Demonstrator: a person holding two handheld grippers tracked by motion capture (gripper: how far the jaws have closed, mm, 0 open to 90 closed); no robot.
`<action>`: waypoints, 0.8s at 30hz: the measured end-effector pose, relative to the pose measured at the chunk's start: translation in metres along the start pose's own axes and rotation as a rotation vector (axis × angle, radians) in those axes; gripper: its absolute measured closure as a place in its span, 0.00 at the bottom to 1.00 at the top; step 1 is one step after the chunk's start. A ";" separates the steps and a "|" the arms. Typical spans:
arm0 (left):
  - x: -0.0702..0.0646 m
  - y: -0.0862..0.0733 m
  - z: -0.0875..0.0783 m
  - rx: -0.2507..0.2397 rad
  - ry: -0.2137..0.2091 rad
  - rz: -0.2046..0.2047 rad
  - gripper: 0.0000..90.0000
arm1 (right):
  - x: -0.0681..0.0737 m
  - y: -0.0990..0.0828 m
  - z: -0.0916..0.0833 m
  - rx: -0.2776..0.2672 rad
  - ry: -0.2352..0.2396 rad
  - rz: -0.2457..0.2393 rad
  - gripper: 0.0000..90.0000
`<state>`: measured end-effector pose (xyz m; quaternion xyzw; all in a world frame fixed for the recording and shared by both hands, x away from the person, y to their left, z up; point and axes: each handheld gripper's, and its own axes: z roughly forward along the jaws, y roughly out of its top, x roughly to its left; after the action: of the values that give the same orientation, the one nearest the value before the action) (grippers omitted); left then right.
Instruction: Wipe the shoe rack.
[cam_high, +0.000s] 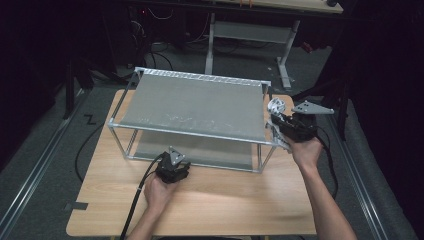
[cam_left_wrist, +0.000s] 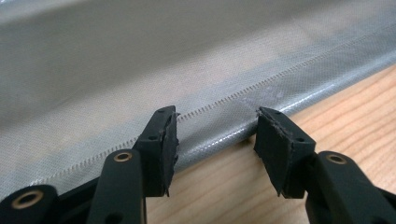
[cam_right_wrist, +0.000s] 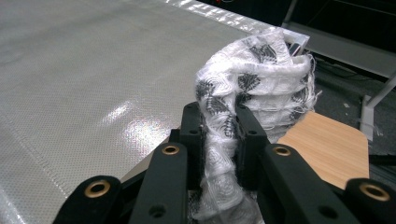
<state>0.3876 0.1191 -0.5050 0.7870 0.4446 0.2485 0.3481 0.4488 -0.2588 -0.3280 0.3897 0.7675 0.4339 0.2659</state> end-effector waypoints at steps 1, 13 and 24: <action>0.000 0.000 0.000 0.000 0.000 -0.001 0.54 | 0.000 0.000 -0.001 -0.001 0.000 -0.001 0.86; -0.001 0.001 0.001 0.000 0.002 -0.004 0.54 | 0.018 -0.017 -0.032 -0.012 0.051 -0.053 0.86; -0.001 0.001 0.001 0.000 0.002 -0.004 0.54 | 0.010 -0.007 -0.018 0.009 0.028 -0.040 0.86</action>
<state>0.3888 0.1178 -0.5050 0.7857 0.4466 0.2487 0.3483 0.4270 -0.2611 -0.3264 0.3694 0.7808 0.4305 0.2619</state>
